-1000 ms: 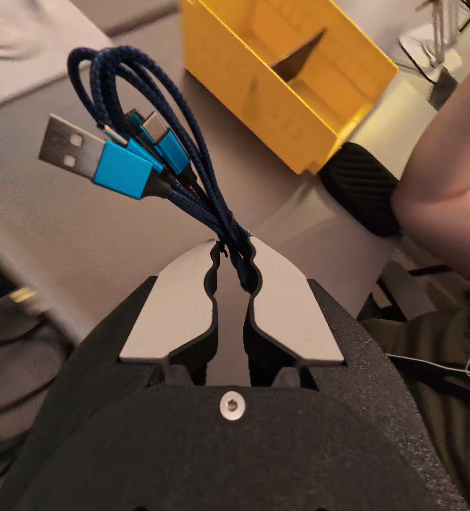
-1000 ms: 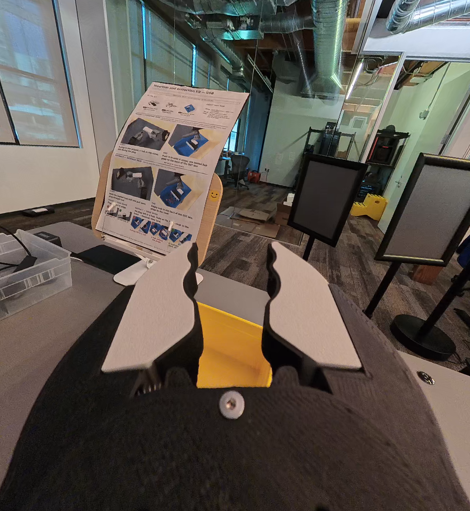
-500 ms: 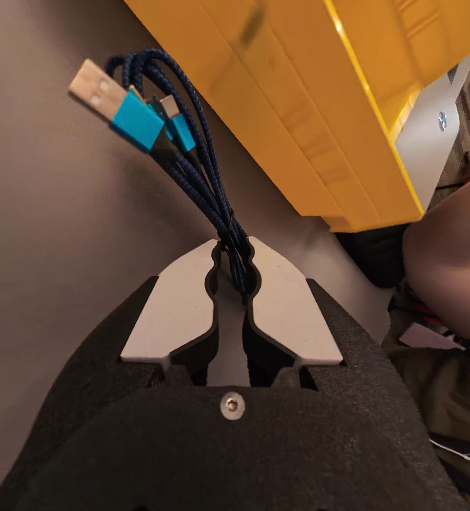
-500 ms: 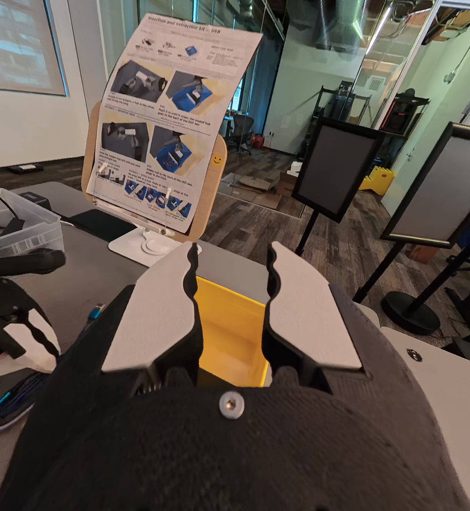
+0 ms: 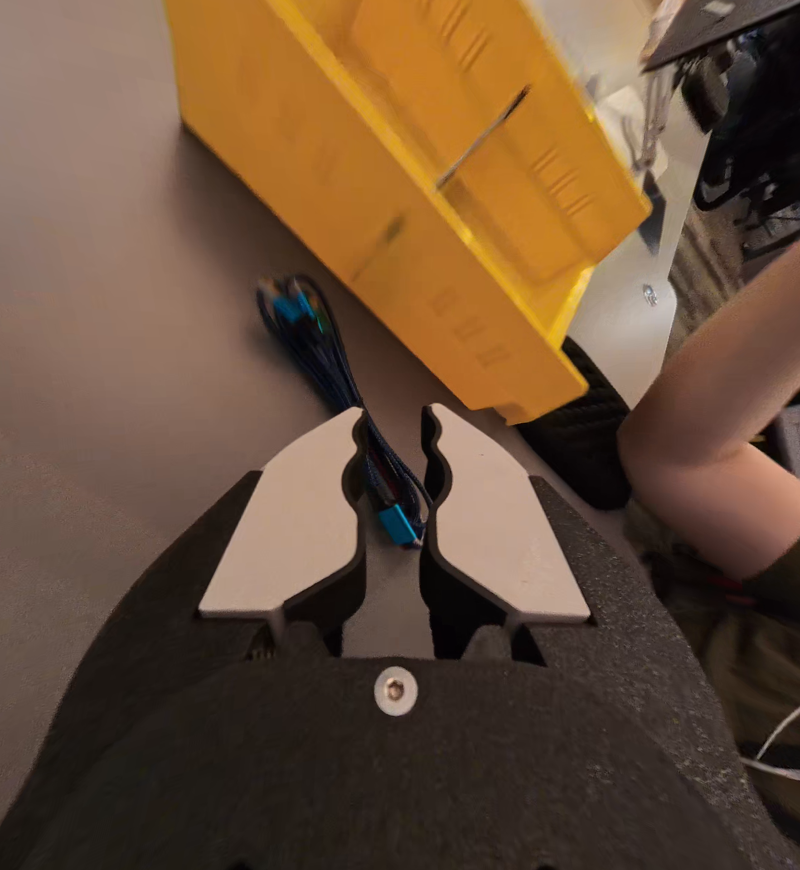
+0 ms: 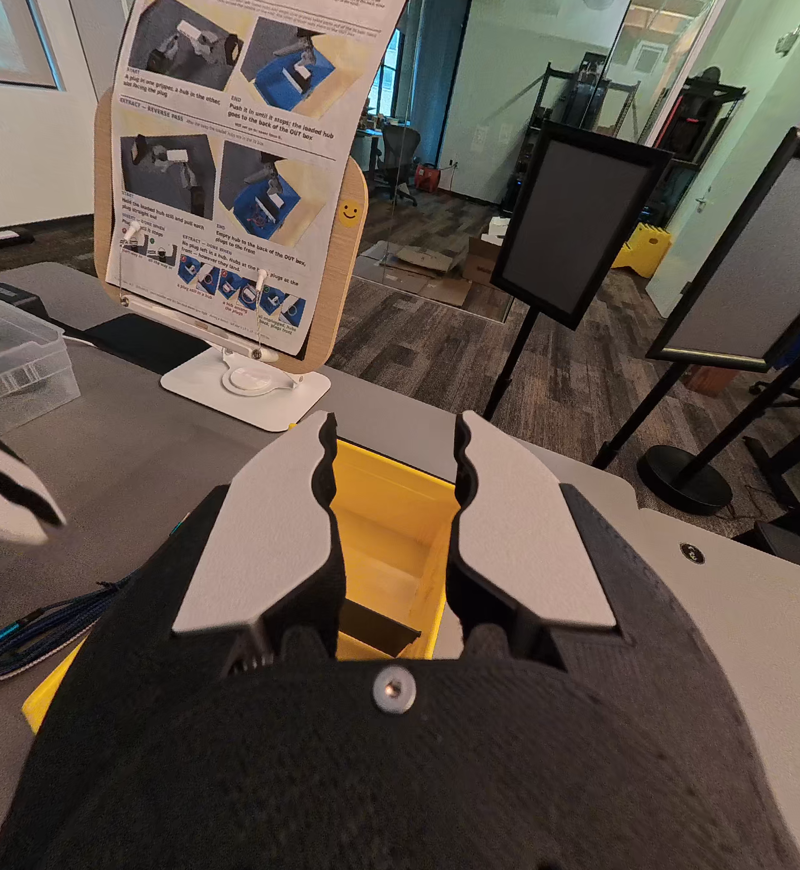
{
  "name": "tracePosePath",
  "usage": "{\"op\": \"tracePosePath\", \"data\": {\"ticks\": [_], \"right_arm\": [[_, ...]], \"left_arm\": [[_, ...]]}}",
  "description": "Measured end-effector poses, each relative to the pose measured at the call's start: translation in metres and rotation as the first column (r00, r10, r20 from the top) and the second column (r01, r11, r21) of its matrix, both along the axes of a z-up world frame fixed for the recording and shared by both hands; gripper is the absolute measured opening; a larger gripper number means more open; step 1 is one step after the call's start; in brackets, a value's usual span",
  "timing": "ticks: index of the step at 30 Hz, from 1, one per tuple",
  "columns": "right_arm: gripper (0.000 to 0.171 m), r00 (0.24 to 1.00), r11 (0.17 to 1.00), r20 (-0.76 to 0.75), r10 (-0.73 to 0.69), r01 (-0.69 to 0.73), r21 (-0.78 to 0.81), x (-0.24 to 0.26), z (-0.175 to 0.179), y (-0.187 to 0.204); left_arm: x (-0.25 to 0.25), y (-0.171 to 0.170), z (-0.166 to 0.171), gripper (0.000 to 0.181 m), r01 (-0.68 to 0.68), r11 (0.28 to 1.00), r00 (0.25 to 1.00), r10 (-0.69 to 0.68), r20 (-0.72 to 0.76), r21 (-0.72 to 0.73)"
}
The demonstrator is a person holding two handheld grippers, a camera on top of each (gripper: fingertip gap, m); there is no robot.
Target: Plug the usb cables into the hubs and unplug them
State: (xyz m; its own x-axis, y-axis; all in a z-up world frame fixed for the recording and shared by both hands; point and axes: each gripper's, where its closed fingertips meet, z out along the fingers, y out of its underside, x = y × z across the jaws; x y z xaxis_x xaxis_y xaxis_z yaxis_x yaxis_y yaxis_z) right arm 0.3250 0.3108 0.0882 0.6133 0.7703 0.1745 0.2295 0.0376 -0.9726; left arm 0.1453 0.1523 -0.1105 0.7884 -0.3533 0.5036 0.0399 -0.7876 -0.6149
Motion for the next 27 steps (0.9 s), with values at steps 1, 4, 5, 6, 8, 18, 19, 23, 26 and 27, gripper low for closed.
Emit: {"op": "tracePosePath", "data": {"ticks": [1,4,5,6,8,18,19,23,26,27], "right_arm": [[0.049,1.000,1.000,-0.003,0.000,0.000,0.003,0.001,0.001,0.000],[0.049,1.000,1.000,-0.001,-0.006,0.006,0.009,0.003,0.000,0.001],[0.049,1.000,1.000,0.002,-0.015,0.015,0.008,0.004,-0.001,0.003],[0.049,1.000,1.000,0.007,-0.024,0.024,0.009,0.005,-0.002,0.005],[0.049,0.999,0.999,0.022,-0.042,0.042,0.009,0.006,-0.004,0.010],[0.049,0.982,0.993,0.145,-0.122,0.120,0.019,0.003,-0.025,0.027],[0.049,0.980,0.994,0.161,-0.113,0.113,0.008,0.001,-0.029,0.028],[0.050,0.976,0.997,0.203,-0.075,0.080,-0.017,-0.012,-0.043,0.032],[0.050,0.976,0.998,0.215,-0.015,0.026,-0.048,-0.029,-0.051,0.030],[0.050,0.975,0.998,0.221,0.017,-0.004,-0.060,-0.036,-0.054,0.027]], "left_arm": [[-0.015,-0.003,0.025,0.022,0.012,0.998,0.999,-0.009,-0.047,0.068],[-0.094,-0.007,0.100,0.023,0.033,0.968,0.945,0.051,-0.324,0.249],[-0.123,-0.007,0.121,0.024,0.051,0.951,0.905,0.086,-0.417,0.306],[-0.153,-0.008,0.138,0.028,0.057,0.935,0.853,0.137,-0.503,0.351],[-0.200,-0.016,0.160,0.029,0.107,0.920,0.774,0.161,-0.612,0.376],[-0.315,-0.047,0.073,0.036,0.283,0.955,0.544,-0.238,-0.805,-0.090],[-0.318,-0.044,0.063,0.045,0.293,0.948,0.539,-0.272,-0.797,-0.125],[-0.315,-0.042,0.028,0.053,0.430,0.880,0.530,-0.426,-0.733,-0.200],[-0.308,-0.049,0.002,0.054,0.533,0.803,0.521,-0.561,-0.643,-0.269],[-0.307,-0.053,-0.005,0.054,0.563,0.773,0.505,-0.602,-0.618,-0.293]]}}
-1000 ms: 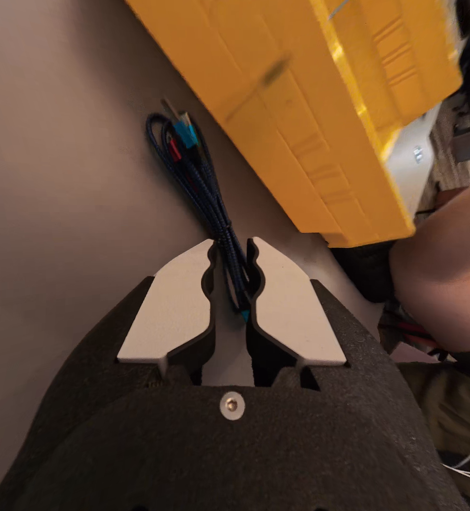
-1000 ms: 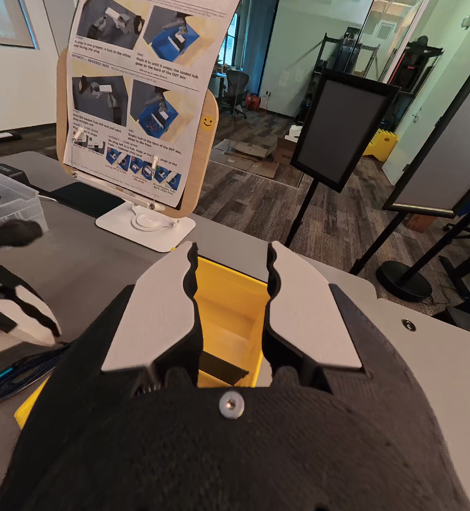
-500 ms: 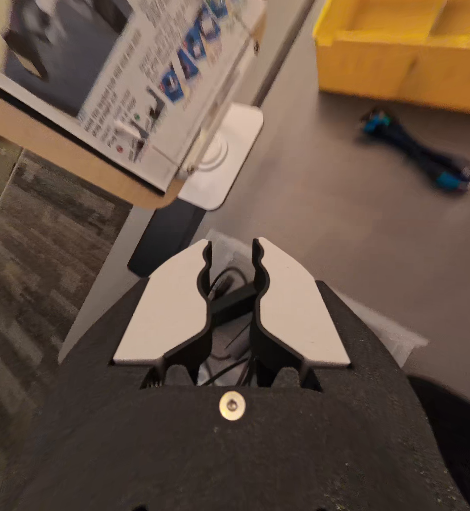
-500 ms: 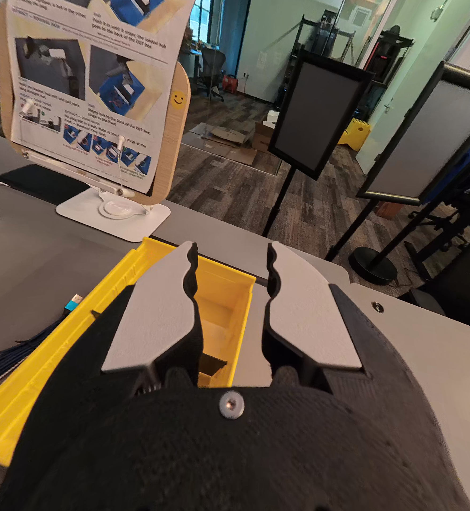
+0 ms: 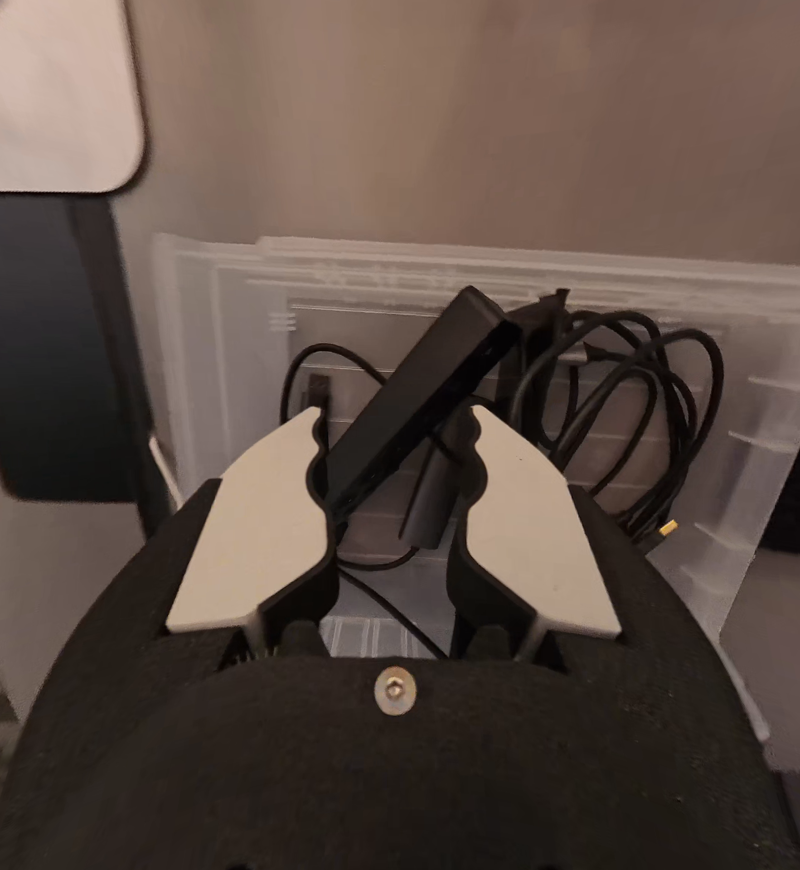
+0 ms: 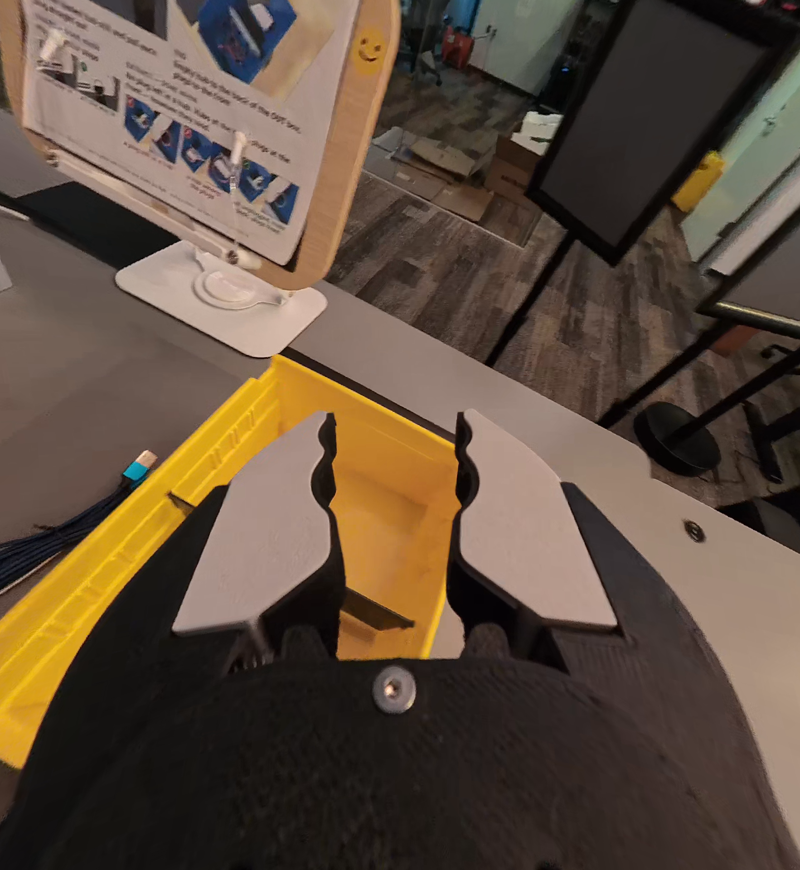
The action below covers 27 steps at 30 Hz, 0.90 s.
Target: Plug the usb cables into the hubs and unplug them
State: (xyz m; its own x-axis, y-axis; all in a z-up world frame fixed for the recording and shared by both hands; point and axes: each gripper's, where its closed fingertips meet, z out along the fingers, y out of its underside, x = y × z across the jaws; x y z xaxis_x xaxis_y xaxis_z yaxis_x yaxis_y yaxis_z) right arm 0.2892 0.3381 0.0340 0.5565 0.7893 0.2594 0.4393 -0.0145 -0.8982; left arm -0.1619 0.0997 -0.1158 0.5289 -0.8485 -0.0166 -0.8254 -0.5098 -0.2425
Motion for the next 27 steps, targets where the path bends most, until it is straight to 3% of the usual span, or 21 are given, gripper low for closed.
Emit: {"op": "tracePosePath", "data": {"ticks": [11,16,21,27], "right_arm": [[0.050,0.965,0.966,0.090,0.248,-0.240,-0.093,-0.061,-0.041,-0.022],[0.050,0.947,0.956,0.136,0.290,-0.279,-0.095,-0.070,-0.050,-0.027],[0.048,0.939,0.943,0.093,0.332,-0.325,-0.075,-0.074,-0.039,-0.036],[0.048,0.925,0.925,0.044,0.377,-0.375,-0.058,-0.078,-0.028,-0.046]], "left_arm": [[-0.002,-0.013,-0.057,0.042,0.229,0.946,0.973,-0.222,0.057,-0.229],[-0.002,-0.013,-0.054,0.037,0.262,0.947,0.964,-0.251,0.084,-0.184],[-0.005,-0.013,-0.026,0.030,0.220,0.971,0.972,-0.211,0.105,-0.094],[0.003,-0.001,0.059,0.028,0.061,0.983,0.962,-0.104,0.254,0.170]]}}
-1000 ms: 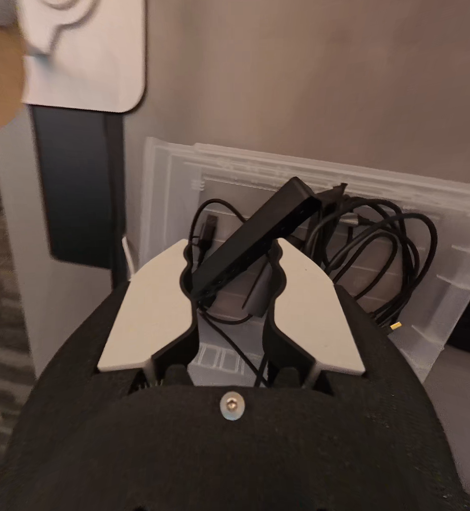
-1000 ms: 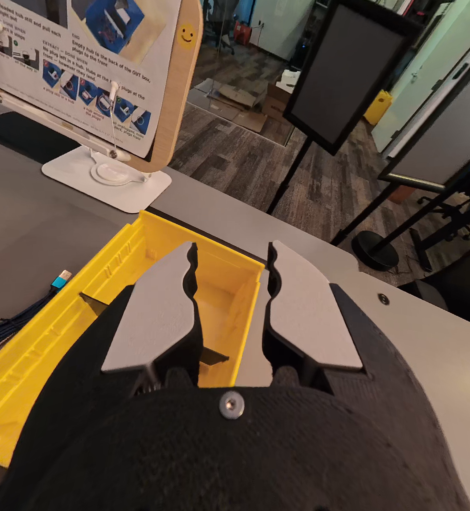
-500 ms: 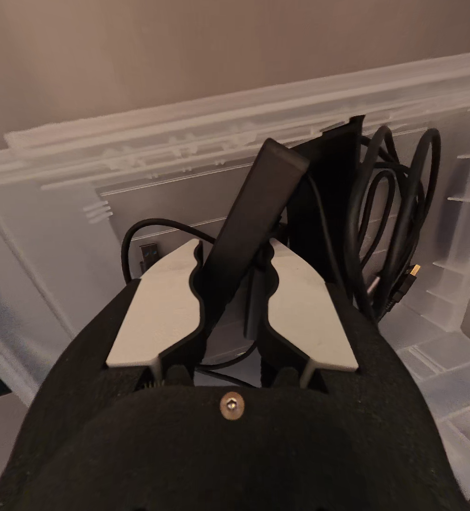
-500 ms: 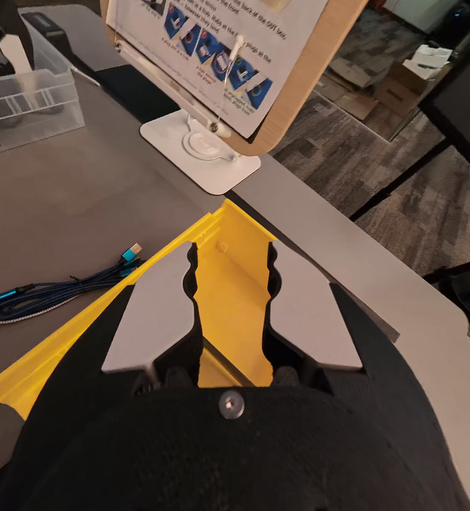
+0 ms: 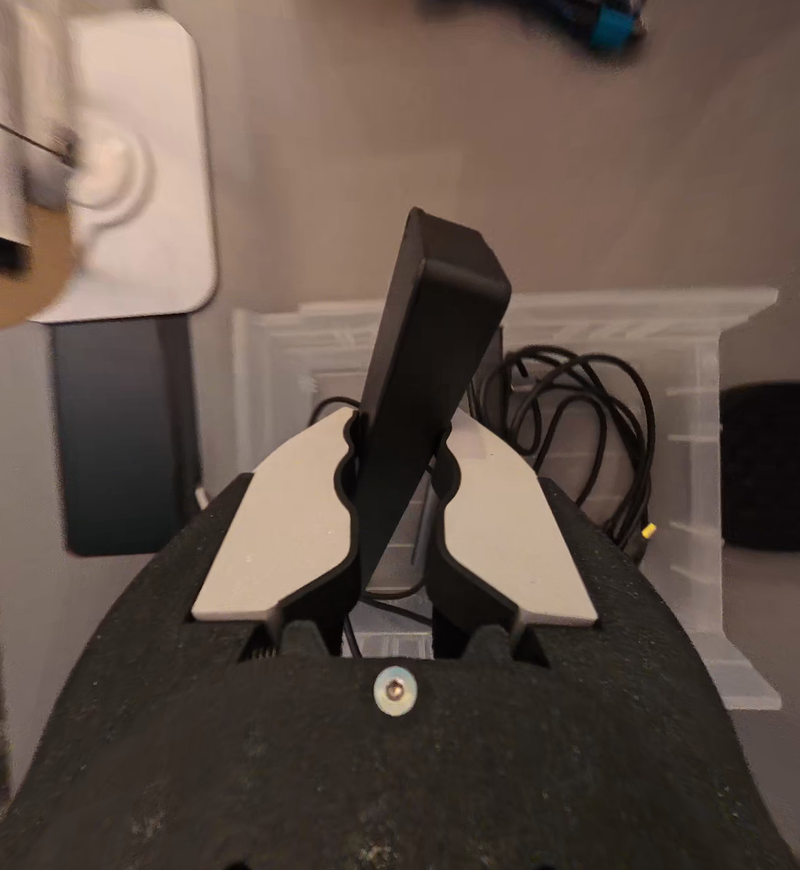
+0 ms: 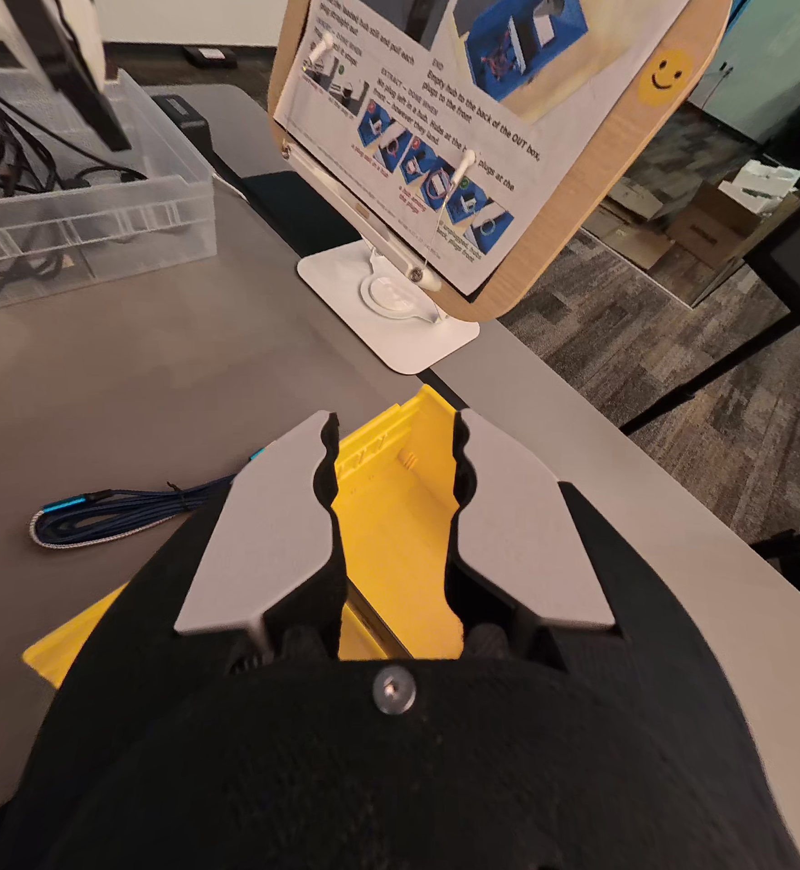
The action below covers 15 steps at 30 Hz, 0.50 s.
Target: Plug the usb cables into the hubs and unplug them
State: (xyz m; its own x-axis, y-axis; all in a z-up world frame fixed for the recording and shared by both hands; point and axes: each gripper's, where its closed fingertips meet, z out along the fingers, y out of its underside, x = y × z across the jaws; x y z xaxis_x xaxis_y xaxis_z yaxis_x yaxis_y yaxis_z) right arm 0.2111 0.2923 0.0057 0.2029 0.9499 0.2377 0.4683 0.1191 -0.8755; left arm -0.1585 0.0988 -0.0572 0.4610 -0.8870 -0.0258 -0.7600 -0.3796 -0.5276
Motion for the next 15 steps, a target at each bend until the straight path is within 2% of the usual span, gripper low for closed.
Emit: {"op": "tracePosePath", "data": {"ticks": [5,9,12,15], "right_arm": [[0.048,0.996,0.997,-0.045,0.073,-0.073,0.003,-0.012,0.010,-0.018],[0.047,0.982,0.987,-0.098,0.162,-0.162,0.006,-0.030,0.022,-0.044],[0.047,0.961,0.976,-0.171,0.219,-0.216,0.039,-0.045,0.041,-0.071],[0.049,0.893,0.953,-0.331,0.304,-0.289,0.095,-0.057,0.077,-0.112]], "left_arm": [[0.014,0.014,0.088,0.029,-0.167,0.956,0.984,0.147,0.096,0.243],[0.063,0.009,0.151,0.028,-0.208,0.948,0.970,0.168,0.178,0.242],[0.108,0.004,0.166,0.028,-0.160,0.964,0.987,0.149,0.066,0.211],[0.155,0.002,0.157,0.028,-0.099,0.984,0.989,0.114,-0.093,0.148]]}}
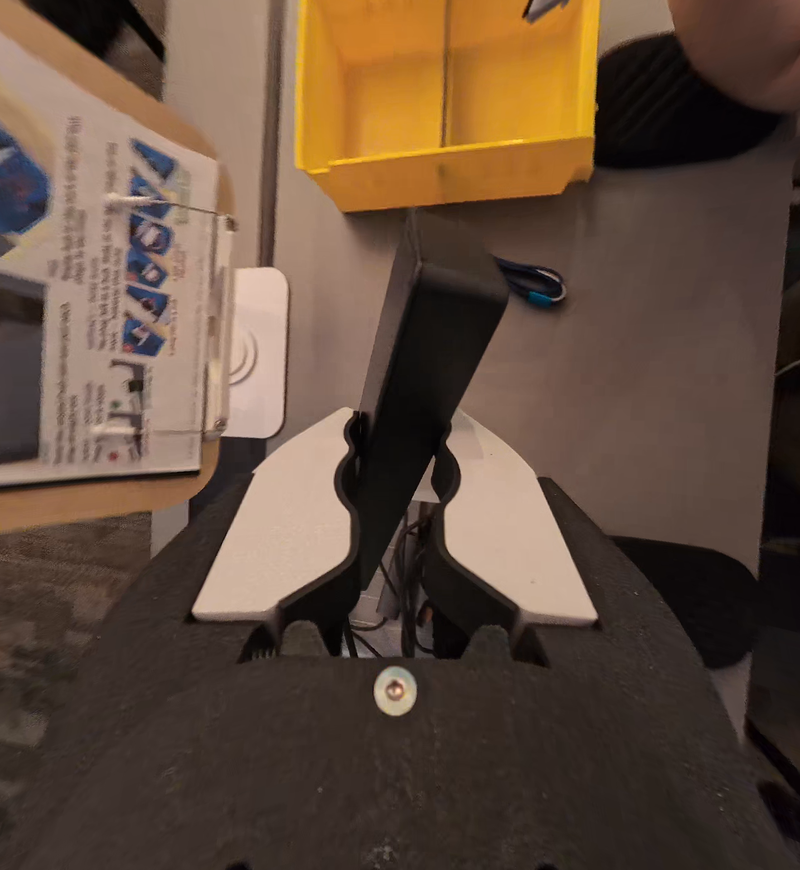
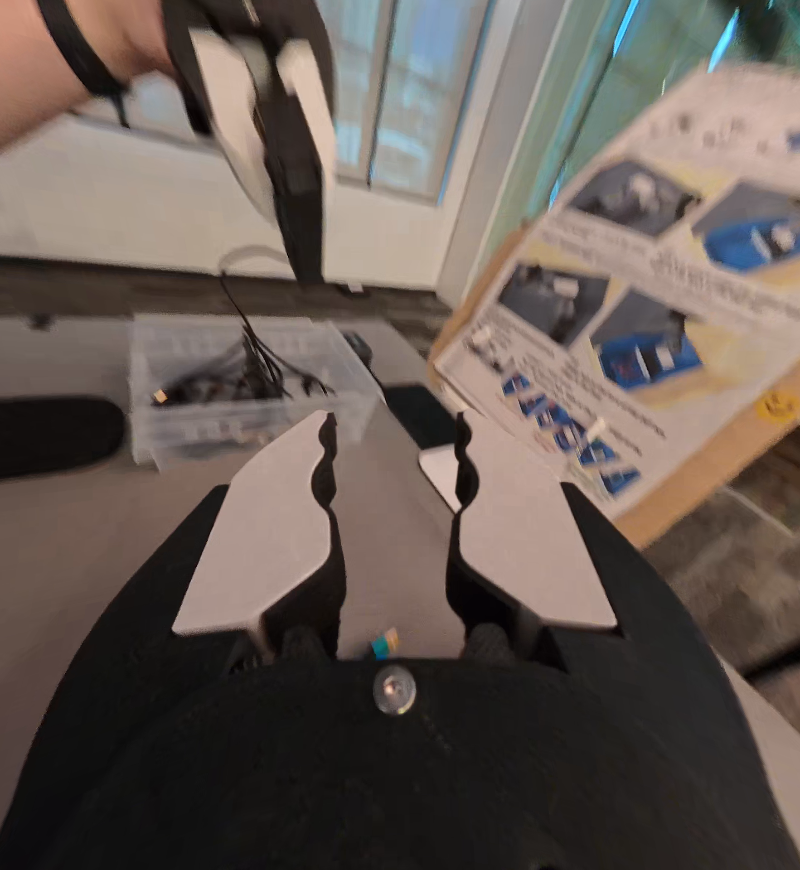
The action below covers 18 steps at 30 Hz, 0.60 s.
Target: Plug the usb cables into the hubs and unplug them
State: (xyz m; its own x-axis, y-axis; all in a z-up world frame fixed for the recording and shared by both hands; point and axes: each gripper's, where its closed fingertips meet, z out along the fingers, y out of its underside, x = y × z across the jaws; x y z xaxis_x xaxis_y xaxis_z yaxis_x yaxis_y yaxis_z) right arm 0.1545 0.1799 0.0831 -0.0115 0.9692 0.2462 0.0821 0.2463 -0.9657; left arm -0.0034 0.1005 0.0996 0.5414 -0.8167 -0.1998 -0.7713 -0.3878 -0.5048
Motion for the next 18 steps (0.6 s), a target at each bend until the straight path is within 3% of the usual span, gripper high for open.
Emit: {"op": "tracePosePath", "data": {"ticks": [4,9,16,18], "right_arm": [[0.064,0.979,0.994,-0.173,0.109,-0.112,-0.006,-0.005,0.028,-0.044],[0.071,0.974,0.962,-0.022,0.224,-0.225,-0.156,-0.020,0.002,-0.066],[0.027,0.962,0.972,0.146,0.230,-0.219,-0.083,-0.033,-0.032,-0.066],[0.026,0.961,0.972,0.157,0.230,-0.217,-0.094,-0.037,-0.038,-0.064]], "left_arm": [[0.064,-0.005,-0.033,0.028,0.086,0.986,0.991,-0.099,-0.088,-0.141],[0.105,0.006,-0.065,0.028,0.085,0.976,0.983,-0.116,-0.144,-0.202],[0.113,0.012,-0.087,0.028,0.038,0.967,0.977,-0.088,-0.192,-0.250],[0.109,0.012,-0.090,0.028,0.017,0.962,0.977,-0.074,-0.201,-0.271]]}}
